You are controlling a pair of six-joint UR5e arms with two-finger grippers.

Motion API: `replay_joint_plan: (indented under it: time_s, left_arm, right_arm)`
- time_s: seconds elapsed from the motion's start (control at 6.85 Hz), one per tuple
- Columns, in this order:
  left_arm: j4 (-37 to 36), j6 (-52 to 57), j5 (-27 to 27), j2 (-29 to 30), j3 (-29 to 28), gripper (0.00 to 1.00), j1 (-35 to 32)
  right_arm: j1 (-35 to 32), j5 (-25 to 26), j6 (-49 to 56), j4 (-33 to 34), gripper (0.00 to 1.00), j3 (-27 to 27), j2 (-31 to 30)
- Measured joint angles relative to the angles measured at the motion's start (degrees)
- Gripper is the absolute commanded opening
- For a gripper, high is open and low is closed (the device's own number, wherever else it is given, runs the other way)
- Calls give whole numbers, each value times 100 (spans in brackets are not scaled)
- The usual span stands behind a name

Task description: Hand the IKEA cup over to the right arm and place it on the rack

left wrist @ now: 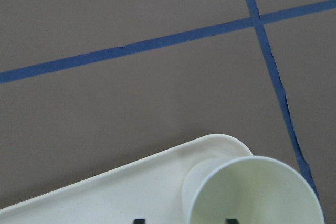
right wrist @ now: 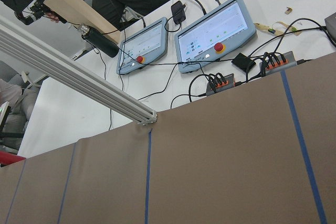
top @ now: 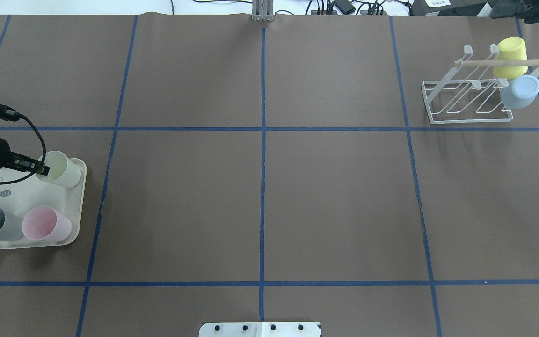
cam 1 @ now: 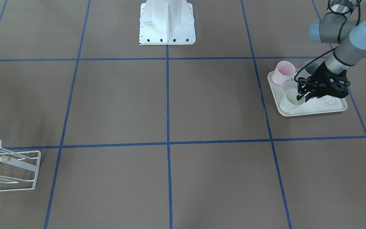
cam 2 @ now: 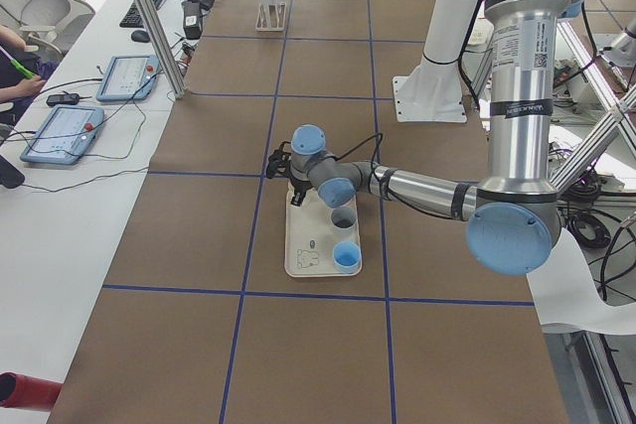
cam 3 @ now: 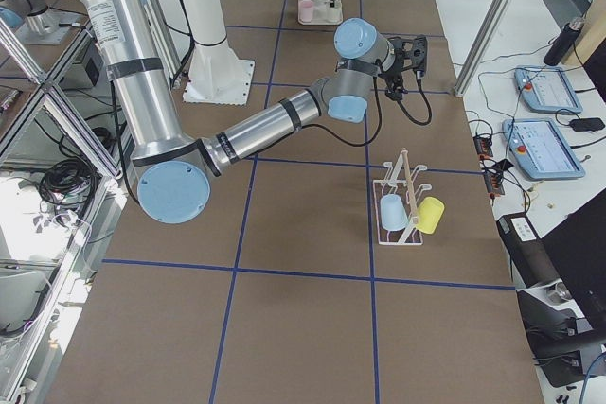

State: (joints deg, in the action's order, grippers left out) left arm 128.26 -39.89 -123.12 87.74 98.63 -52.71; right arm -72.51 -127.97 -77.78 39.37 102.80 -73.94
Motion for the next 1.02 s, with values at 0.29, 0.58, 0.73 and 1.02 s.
replay_joint_plan:
  time_s: [0.29, 0.58, 0.73, 1.02]
  left_arm:
    - [-492, -1, -43, 4, 386, 0, -177]
    - [-1853, -31, -22, 271, 1198, 0, -596]
    - [-2390, -159, -12, 615, 1427, 0, -924]
    - [-2688, -1241, 139, 1301, 1537, 0, -1245]
  right_arm:
    - [0, 0, 0, 0, 100, 13, 11]
    - [18, 2, -61, 4, 100, 40, 66]
    - [87, 14, -235, 0, 100, 48, 154]
    - [404, 187, -580, -7, 100, 55, 372]
